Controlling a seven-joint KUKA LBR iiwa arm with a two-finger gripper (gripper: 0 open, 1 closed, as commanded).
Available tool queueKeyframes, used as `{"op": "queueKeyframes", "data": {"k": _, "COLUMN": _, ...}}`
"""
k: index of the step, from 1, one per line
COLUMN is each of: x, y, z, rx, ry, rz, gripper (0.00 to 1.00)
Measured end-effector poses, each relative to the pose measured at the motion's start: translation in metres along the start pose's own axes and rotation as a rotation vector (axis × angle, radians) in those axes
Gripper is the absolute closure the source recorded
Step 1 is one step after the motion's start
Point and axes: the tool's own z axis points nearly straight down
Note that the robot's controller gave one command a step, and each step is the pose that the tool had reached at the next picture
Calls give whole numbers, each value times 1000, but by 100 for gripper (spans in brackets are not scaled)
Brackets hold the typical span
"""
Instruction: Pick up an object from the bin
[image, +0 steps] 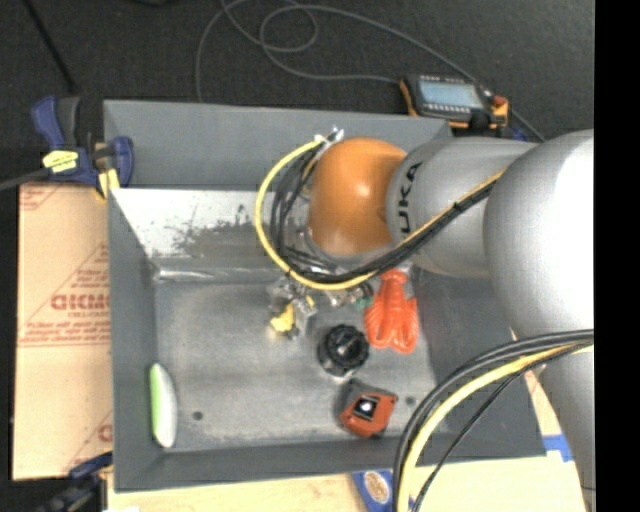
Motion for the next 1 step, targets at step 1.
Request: {"op": "queueKeyframes", "data": {"k": 1, "x": 0, "y": 0, "z": 0, "rx": 0, "ry": 0, "rz": 0, "gripper": 100}}
